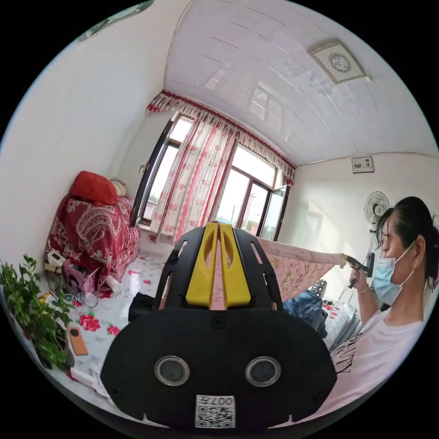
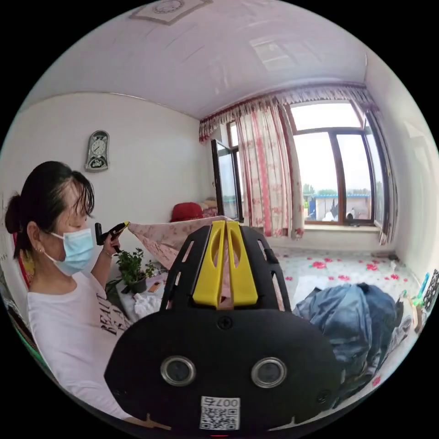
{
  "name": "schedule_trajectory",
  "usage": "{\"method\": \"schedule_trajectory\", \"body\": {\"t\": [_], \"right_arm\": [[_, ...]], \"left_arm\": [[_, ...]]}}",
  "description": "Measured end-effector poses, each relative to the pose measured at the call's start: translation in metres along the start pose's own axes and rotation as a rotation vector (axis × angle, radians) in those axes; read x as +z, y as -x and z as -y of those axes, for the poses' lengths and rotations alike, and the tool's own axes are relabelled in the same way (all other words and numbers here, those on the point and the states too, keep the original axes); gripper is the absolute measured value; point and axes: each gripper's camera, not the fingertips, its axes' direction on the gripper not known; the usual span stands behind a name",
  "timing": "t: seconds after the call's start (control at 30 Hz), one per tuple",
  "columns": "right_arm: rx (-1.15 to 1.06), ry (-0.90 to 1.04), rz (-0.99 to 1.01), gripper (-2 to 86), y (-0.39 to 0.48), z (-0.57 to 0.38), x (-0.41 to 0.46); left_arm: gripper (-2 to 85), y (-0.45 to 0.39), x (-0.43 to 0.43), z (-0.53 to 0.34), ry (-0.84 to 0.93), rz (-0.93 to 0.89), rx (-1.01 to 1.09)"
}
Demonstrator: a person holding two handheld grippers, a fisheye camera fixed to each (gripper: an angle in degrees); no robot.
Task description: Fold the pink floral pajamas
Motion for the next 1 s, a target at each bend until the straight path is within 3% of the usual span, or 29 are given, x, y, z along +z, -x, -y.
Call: {"method": "schedule_trajectory", "body": {"t": [0.17, 0.33, 0.47, 0.7, 0.87, 0.93, 1.0], "right_arm": [[0.232, 0.333, -0.081, -0.3, -0.03, -0.149, 0.053], [0.526, 0.724, -0.115, -0.3, -0.076, -0.286, 0.114], [0.721, 0.923, 0.001, -0.3, -0.114, -0.349, 0.148], [0.682, 1.232, 0.076, -0.3, -0.17, -0.368, 0.252], [0.614, 1.2, -0.052, -0.3, -0.254, -0.303, 0.376], [0.655, 1.04, -0.116, -0.3, -0.295, -0.235, 0.41], [0.63, 0.746, -0.171, -0.3, -0.327, -0.097, 0.427]], "left_arm": [[-1.0, 0.038, 0.03, -0.131, 0.332, 0.105, -0.106], [-1.0, 0.105, 0.082, -0.286, 0.733, 0.111, -0.465], [-1.0, 0.139, 0.103, -0.321, 0.842, 0.05, -0.617], [-1.0, 0.203, 0.228, -0.33, 1.019, 0.042, -0.579], [-1.0, 0.249, 0.394, -0.282, 0.981, 0.035, -0.579], [-1.0, 0.257, 0.472, -0.195, 0.815, 0.0, -0.564], [-1.0, 0.251, 0.514, -0.102, 0.68, -0.021, -0.509]]}}
